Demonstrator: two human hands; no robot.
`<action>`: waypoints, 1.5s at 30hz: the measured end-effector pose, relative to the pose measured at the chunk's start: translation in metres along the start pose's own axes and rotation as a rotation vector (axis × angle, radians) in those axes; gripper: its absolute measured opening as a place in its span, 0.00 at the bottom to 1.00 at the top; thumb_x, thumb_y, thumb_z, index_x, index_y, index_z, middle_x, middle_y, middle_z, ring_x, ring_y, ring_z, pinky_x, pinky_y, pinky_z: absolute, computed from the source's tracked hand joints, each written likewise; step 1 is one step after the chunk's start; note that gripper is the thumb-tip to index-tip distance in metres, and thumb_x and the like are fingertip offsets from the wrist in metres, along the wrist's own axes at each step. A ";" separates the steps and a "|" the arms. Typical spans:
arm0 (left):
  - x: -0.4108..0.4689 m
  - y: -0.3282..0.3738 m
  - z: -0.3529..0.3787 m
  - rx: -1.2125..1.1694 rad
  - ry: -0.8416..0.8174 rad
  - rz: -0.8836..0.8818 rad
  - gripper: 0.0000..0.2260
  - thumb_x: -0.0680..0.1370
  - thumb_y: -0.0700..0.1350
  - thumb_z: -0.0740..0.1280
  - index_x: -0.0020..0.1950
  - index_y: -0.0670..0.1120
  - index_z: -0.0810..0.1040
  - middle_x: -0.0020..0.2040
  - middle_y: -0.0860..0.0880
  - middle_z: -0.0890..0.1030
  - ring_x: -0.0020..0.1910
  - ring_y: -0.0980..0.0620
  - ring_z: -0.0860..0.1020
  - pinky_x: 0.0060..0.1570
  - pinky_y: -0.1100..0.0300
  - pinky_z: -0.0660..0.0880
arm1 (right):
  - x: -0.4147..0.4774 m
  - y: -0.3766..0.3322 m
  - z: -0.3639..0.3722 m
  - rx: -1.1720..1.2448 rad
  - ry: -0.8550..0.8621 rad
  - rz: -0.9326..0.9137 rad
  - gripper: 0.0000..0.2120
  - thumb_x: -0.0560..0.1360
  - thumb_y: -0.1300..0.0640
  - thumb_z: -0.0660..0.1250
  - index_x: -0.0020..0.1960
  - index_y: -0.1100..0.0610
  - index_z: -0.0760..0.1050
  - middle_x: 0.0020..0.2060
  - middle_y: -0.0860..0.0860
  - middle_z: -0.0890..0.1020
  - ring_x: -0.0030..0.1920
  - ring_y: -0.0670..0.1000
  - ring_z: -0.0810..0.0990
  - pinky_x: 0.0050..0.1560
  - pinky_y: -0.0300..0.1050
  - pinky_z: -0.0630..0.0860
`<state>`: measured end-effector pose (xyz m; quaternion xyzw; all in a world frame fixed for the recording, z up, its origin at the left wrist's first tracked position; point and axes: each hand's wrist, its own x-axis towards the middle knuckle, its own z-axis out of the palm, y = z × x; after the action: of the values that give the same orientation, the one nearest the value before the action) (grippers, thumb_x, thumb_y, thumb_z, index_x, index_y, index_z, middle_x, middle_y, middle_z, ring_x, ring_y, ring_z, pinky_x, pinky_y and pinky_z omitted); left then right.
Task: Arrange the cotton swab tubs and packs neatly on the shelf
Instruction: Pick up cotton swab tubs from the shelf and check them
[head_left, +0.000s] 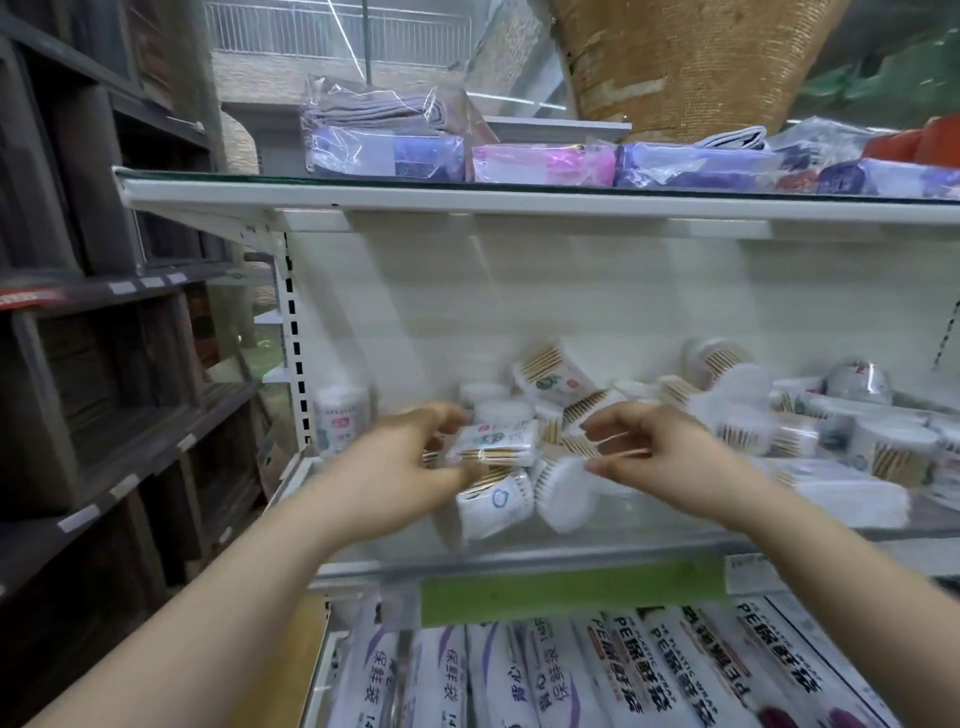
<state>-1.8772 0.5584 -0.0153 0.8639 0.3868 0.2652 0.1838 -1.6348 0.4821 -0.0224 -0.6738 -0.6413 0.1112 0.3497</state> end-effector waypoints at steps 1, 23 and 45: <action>0.000 0.004 0.006 0.070 0.019 0.008 0.23 0.74 0.57 0.67 0.67 0.54 0.69 0.62 0.56 0.73 0.59 0.56 0.74 0.59 0.60 0.71 | -0.003 -0.001 0.006 -0.041 -0.010 0.018 0.17 0.71 0.49 0.72 0.57 0.44 0.73 0.55 0.42 0.79 0.52 0.42 0.79 0.58 0.45 0.77; -0.006 0.009 0.063 -0.092 0.210 -0.019 0.26 0.70 0.53 0.73 0.66 0.56 0.70 0.60 0.59 0.66 0.36 0.72 0.67 0.40 0.79 0.65 | 0.006 0.012 -0.019 0.523 0.179 0.293 0.20 0.70 0.48 0.70 0.59 0.53 0.70 0.55 0.54 0.79 0.52 0.52 0.79 0.48 0.48 0.78; -0.045 -0.008 0.010 -0.700 0.031 -0.063 0.25 0.69 0.54 0.72 0.65 0.56 0.71 0.56 0.57 0.81 0.55 0.59 0.80 0.59 0.53 0.76 | 0.026 -0.080 0.018 0.655 -0.354 -0.075 0.31 0.59 0.54 0.74 0.61 0.56 0.74 0.50 0.57 0.84 0.51 0.55 0.83 0.54 0.48 0.79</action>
<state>-1.9011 0.5278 -0.0419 0.7319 0.3019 0.3891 0.4709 -1.7049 0.5073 0.0215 -0.4726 -0.6465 0.4126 0.4342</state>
